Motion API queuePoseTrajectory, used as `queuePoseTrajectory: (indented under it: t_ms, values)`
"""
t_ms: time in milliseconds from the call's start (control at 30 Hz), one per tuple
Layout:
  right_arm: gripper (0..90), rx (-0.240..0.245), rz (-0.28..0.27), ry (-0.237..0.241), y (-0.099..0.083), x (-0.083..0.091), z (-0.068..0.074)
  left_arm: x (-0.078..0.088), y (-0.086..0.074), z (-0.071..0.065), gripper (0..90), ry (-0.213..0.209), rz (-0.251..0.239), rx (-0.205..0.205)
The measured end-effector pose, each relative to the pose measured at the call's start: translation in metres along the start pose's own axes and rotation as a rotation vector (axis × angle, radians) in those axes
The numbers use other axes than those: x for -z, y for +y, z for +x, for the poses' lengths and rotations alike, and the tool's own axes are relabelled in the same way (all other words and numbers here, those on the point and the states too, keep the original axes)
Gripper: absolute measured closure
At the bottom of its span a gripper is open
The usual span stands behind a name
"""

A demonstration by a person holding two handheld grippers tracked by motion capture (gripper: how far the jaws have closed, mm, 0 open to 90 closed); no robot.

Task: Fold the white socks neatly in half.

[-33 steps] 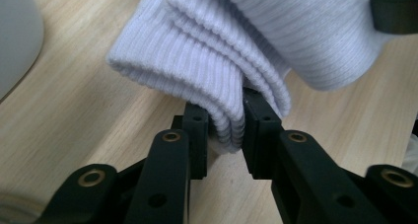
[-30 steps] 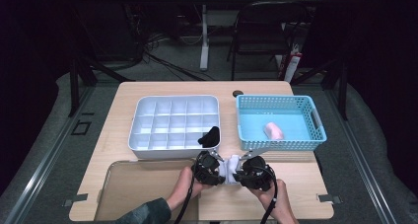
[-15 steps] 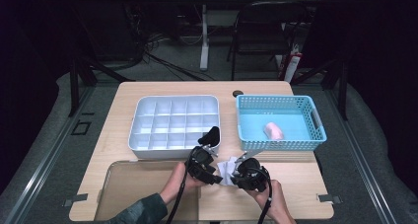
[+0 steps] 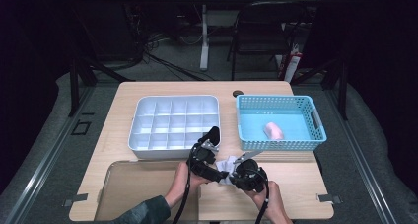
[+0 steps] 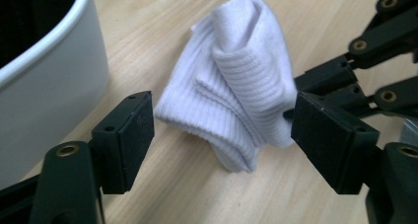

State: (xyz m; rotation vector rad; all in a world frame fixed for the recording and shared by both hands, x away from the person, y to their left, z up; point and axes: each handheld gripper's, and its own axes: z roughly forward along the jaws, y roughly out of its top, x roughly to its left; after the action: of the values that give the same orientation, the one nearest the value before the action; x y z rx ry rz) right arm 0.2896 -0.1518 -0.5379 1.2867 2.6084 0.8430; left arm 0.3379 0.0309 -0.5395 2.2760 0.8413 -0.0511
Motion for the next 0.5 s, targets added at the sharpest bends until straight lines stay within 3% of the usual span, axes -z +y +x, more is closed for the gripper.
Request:
queuePoseTrajectory:
  t_ms: [267, 500]
  values:
    - [82.0, -0.004, 0.006, -0.004, -0.0004, 0.0, -0.0001, -0.0066, 0.0001, 0.0024, 22.8, 0.039, -0.031, 0.018]
    - [81.9, -0.005, -0.004, -0.019, -0.0016, -0.0009, 0.0002, -0.008, 0.0021, 0.0032, 23.0, 0.029, -0.056, 0.026]
